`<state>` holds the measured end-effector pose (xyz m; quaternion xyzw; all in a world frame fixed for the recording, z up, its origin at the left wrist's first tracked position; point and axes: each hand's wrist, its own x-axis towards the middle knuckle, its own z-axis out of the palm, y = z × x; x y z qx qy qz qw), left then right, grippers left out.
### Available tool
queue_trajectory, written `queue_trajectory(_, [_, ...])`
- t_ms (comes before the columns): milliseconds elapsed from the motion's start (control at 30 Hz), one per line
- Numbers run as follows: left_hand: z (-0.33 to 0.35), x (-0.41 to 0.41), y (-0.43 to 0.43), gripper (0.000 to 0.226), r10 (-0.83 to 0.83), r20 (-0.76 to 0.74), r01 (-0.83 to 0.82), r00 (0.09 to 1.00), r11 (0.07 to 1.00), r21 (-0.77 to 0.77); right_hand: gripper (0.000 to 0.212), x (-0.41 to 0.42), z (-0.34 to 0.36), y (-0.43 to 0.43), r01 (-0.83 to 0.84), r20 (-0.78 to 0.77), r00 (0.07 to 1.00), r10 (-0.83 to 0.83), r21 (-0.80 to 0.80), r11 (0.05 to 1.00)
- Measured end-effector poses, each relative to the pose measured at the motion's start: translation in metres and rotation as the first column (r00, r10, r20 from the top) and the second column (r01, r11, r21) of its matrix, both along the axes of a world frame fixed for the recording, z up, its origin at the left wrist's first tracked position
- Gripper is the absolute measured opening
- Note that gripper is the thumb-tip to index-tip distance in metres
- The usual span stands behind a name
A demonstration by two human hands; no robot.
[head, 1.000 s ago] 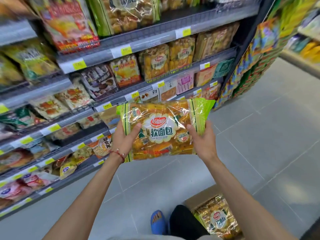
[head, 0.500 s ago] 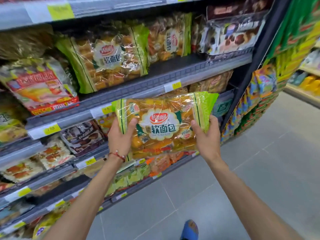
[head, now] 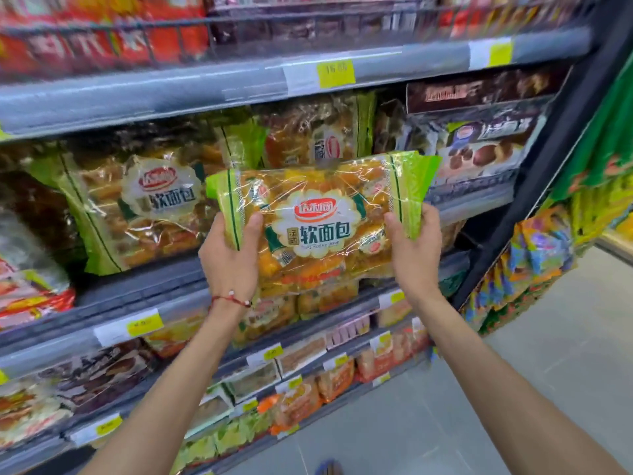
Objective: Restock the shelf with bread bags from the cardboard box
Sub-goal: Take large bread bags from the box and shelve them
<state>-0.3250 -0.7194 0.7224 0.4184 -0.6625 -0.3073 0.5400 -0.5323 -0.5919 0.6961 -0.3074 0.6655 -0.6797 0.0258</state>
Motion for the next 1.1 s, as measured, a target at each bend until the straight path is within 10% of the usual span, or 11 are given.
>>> queue_trajectory(433, [0.019,-0.114,-0.084,0.080,0.155,-0.049,-0.146,0.987,0.977,0.155,0.036,-0.126,0.026,-0.118,-0.028,-0.034,0.999,0.026,-0.043,0.999])
queue_trajectory(567, [0.006,-0.143,-0.099,0.075,0.170,-0.189,-0.135,0.967,0.973,0.185,0.041,-0.155,0.020,-0.146,-0.088,0.000,0.996,0.088,-0.011,0.996])
queue_trajectory(1100, [-0.024,-0.192,-0.130,0.062,0.252,0.106,-0.261,0.962,0.961,0.085,0.068,-0.198,-0.006,-0.196,-0.297,-0.064,0.950,0.307,0.134,0.946])
